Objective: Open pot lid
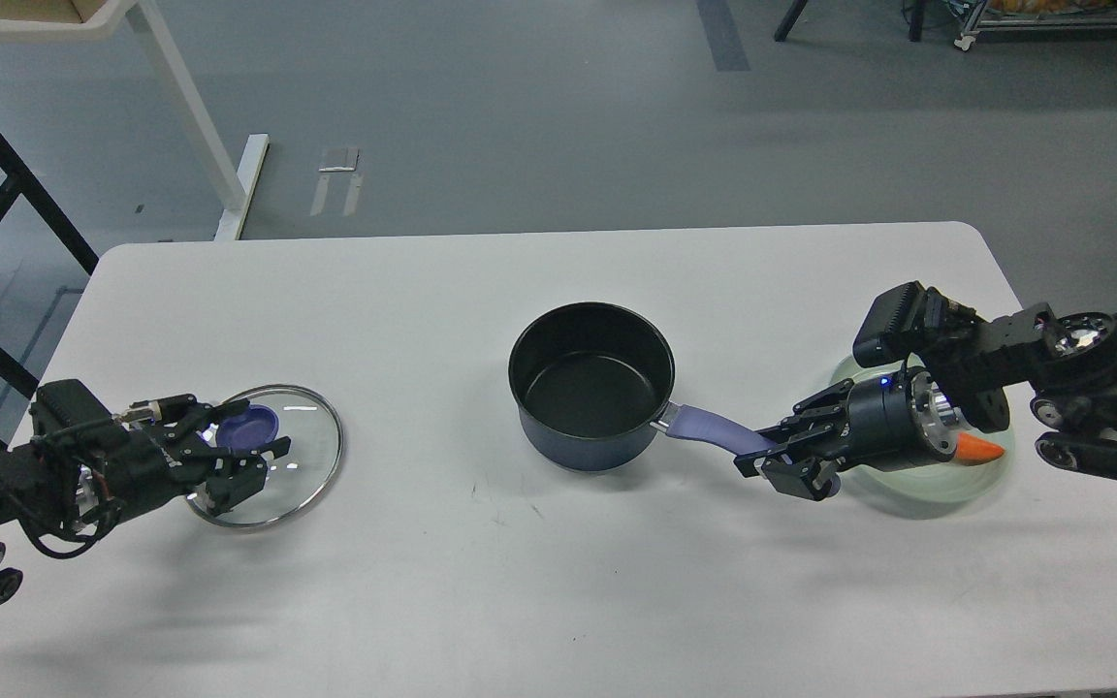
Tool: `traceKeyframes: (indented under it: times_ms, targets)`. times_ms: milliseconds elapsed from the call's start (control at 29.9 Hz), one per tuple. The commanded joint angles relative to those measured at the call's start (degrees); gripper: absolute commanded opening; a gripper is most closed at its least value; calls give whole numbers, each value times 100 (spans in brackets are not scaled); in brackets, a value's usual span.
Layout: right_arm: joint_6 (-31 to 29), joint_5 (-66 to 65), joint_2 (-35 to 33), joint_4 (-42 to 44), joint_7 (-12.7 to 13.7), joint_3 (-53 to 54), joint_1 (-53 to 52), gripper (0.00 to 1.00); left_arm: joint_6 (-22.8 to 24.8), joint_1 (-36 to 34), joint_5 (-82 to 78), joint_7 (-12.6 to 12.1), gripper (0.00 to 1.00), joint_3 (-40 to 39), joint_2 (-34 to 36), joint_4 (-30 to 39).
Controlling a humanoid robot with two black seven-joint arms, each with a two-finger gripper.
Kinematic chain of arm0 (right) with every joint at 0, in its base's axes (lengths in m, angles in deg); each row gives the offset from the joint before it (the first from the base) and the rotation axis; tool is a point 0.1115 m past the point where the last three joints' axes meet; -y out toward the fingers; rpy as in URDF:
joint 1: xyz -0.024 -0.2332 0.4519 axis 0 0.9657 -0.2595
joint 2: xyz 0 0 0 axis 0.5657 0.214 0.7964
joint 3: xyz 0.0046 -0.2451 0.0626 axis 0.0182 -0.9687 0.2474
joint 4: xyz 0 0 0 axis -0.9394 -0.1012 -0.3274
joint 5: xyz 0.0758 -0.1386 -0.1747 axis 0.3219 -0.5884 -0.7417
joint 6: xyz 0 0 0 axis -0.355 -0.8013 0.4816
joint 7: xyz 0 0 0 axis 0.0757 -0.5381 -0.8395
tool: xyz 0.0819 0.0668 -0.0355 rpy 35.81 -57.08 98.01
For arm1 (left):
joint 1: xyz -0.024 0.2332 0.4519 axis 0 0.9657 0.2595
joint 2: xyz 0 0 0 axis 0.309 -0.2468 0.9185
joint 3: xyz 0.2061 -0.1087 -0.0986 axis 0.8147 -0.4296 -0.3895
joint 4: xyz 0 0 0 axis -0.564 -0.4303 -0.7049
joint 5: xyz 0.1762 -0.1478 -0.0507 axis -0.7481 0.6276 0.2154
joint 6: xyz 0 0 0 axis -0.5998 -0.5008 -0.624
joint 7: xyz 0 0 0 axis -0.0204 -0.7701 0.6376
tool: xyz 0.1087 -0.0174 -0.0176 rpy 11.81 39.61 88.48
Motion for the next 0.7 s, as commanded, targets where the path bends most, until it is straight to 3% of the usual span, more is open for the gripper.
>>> traceKeyframes:
  times_ms: [0, 67, 268, 468, 669]
  targets:
    - [37, 0, -26, 0, 0, -4, 2, 32, -11, -36, 160, 0, 89, -9, 1, 41]
    - [37, 0, -26, 0, 0, 4, 2, 32, 24, -88, 344, 0, 96, -18, 27, 103]
    - [37, 0, -26, 0, 0, -4, 2, 32, 374, -536, 1775, 0, 98, -53, 97, 498]
    - [37, 0, -44, -9, 0, -4, 2, 32, 1612, -1344, 4417, 0, 98, -237, 124, 595]
    - [37, 0, -35, 0, 0, -4, 20, 32, 2764, -1609, 7662, 0, 99, -299, 71, 551]
